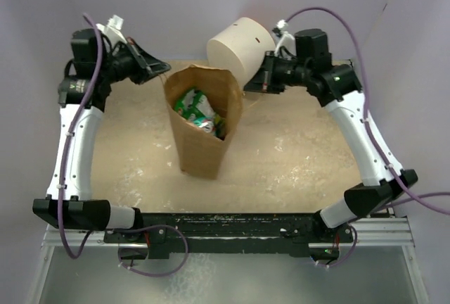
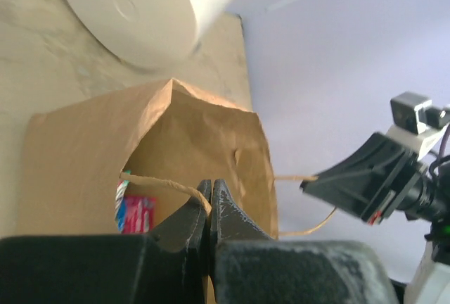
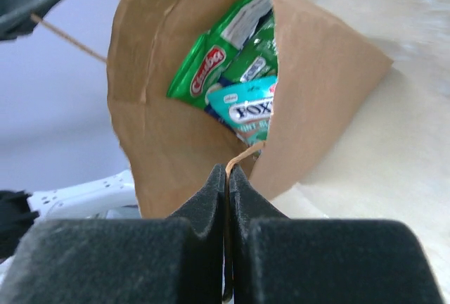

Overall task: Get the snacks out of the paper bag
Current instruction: Adjust the paper bag at the center of the board, then take out the snack from the paper bag.

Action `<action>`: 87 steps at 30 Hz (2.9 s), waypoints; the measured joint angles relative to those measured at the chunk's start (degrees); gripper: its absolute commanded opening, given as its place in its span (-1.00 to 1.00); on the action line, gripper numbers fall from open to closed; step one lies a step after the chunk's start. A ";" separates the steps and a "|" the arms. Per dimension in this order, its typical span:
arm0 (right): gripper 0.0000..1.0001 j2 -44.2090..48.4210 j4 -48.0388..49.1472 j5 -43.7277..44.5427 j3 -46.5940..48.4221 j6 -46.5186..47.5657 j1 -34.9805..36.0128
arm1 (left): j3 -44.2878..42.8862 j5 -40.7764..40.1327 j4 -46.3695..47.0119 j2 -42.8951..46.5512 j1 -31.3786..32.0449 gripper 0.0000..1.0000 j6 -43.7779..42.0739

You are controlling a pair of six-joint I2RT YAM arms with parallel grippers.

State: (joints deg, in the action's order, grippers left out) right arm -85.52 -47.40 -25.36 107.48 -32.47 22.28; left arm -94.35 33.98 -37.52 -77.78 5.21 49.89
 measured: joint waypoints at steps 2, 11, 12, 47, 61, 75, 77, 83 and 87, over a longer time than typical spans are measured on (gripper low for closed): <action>-1.00 -2.67 4.72 -1.62 0.09 -2.16 3.65 | -4.63 0.61 -3.74 -0.94 -4.66 -1.00 -2.36; -1.00 -21.05 25.40 -4.61 5.62 -15.10 13.62 | -22.05 -1.42 -14.93 -8.83 -14.97 -1.00 -13.73; -0.98 -21.86 26.82 -4.66 5.09 -16.06 14.03 | -22.86 -1.44 -15.08 -9.35 -14.88 -1.00 -14.95; -0.07 1.38 20.31 2.16 -29.68 6.95 14.49 | 9.70 -1.66 -14.82 16.13 1.68 -1.00 -12.83; 0.09 7.17 39.67 8.11 -36.63 26.93 34.40 | 0.07 -16.52 -30.14 18.53 1.68 -1.00 -19.50; 0.09 7.34 44.19 9.57 -36.70 48.19 47.69 | 0.09 -9.75 -30.67 17.00 1.68 -1.00 -17.75; 0.10 5.97 45.33 9.94 -36.70 50.14 48.30 | 0.09 -9.84 -30.32 16.92 1.68 -1.00 -17.53; 0.18 0.26 52.00 12.02 -37.99 58.07 48.04 | -0.28 -12.22 -29.24 16.92 1.68 -1.00 -18.32; 0.31 -5.31 54.10 12.79 -37.75 63.65 48.04 | -3.85 -13.79 -29.16 15.47 1.68 -1.00 -19.52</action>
State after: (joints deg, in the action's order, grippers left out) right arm -90.83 6.70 -12.58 69.73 31.18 70.32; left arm -98.19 20.18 -66.67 -62.30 6.90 30.37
